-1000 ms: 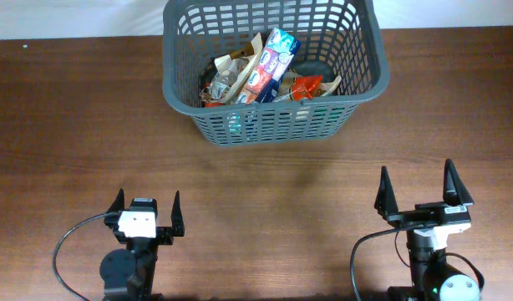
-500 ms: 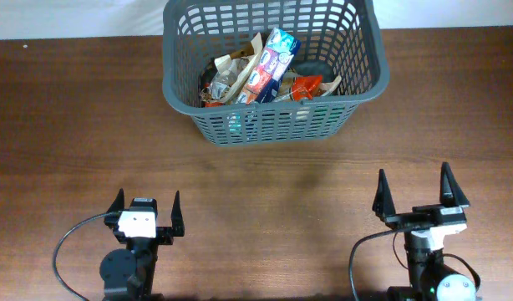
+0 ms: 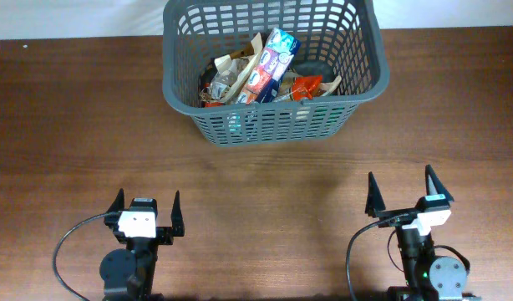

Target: Pack container

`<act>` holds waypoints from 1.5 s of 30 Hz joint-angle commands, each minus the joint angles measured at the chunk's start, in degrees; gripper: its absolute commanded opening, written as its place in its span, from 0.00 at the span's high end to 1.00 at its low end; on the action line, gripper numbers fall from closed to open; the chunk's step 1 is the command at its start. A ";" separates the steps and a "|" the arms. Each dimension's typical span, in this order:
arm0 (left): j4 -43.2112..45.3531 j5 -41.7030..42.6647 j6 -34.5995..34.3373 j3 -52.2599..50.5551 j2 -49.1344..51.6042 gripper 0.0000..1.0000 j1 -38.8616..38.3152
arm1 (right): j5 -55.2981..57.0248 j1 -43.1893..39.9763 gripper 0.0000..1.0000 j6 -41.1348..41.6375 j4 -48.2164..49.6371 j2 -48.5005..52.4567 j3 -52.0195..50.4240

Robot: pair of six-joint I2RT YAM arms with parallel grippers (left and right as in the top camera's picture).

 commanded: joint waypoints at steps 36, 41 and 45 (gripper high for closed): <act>0.13 0.63 1.07 -0.42 -0.55 0.01 0.35 | -0.31 0.46 0.01 -0.37 -11.98 -0.66 -1.46; 0.13 0.63 1.07 -0.42 -0.55 0.01 0.35 | -0.33 0.46 0.01 -0.37 -11.98 -0.66 -1.46; 0.13 0.63 1.07 -0.42 -0.55 0.01 0.35 | -0.33 0.46 0.02 -0.37 -11.98 -0.66 -1.46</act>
